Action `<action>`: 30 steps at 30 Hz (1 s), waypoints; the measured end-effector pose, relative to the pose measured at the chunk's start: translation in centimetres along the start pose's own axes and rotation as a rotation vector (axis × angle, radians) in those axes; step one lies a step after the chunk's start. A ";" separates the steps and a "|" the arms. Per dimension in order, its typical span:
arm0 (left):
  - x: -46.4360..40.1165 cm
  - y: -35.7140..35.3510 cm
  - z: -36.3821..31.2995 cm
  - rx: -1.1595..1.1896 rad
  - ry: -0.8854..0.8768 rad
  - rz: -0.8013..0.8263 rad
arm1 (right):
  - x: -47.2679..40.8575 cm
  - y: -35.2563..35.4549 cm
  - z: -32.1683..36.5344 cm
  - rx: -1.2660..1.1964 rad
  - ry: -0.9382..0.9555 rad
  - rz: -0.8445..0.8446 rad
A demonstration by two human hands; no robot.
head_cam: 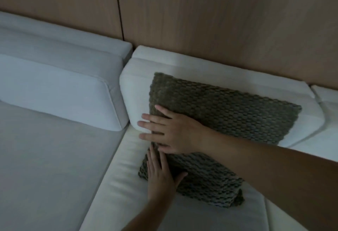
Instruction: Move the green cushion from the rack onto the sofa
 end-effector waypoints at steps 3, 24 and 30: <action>-0.2 -0.7 0.3 0.033 0.072 0.016 | 0.4 -0.7 -2.7 0.118 -0.009 0.172; 0.4 5.8 -1.7 0.100 0.118 -0.098 | 3.9 8.5 -5.9 -0.072 -0.426 -0.124; -1.7 15.5 -5.8 0.208 -0.024 -0.188 | 7.3 11.8 -1.4 -0.367 -0.774 -0.255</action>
Point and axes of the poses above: each hand's wrist, its own x-axis away from the middle knuckle, its own y-axis out of the back of the hand, z = x × y, the point moved 1 cm from there along -x, towards the middle knuckle, and after that the axes turned 12 degrees about -x, right-handed, at the moved point
